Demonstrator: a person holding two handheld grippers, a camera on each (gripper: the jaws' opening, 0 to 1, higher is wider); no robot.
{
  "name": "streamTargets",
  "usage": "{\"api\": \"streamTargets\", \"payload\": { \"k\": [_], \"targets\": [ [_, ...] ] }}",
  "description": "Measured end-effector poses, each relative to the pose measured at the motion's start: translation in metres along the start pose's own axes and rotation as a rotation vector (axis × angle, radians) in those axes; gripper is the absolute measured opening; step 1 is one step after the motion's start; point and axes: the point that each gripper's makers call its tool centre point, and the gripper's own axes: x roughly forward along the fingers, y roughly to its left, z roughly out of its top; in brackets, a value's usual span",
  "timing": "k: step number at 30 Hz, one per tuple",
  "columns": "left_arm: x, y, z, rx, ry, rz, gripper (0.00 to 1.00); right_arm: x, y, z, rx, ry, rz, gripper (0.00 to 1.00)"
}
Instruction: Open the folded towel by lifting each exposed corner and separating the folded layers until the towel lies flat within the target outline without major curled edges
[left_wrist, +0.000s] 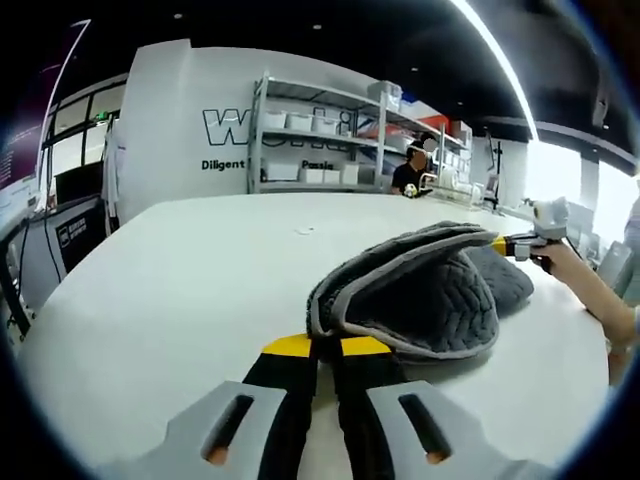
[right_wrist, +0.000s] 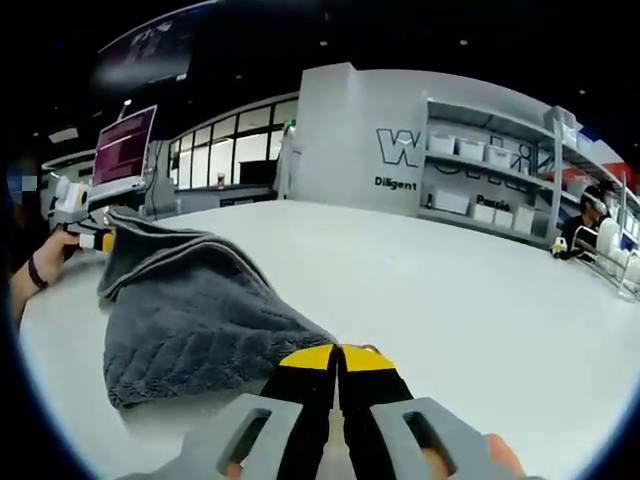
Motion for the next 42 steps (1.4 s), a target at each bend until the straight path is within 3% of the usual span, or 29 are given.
{"api": "streamTargets", "payload": {
  "k": [13,22,30,34,39,42],
  "targets": [
    [0.0,0.0,0.002,0.007,-0.005,-0.002,0.07,0.0,0.003,0.0,0.011,0.004,0.012,0.0],
    [-0.003,0.002,0.009,0.084,-0.033,0.025,0.15,-0.005,0.005,0.004,0.039,0.002,0.028,0.01],
    [-0.005,0.006,0.017,0.139,-0.067,0.052,0.26,-0.006,0.006,0.014,0.037,-0.035,0.027,0.15],
    [-0.004,0.008,0.023,0.211,-0.085,0.079,0.34,-0.009,0.003,0.019,0.03,-0.054,0.013,0.2],
    [-0.004,0.009,0.028,0.295,-0.1,0.122,0.47,-0.011,0.0,0.024,0.07,-0.075,0.008,0.32],
    [-0.005,0.011,0.031,0.329,-0.108,0.146,0.57,-0.012,0.001,0.028,0.068,-0.092,0.01,0.34]
  ]
}}
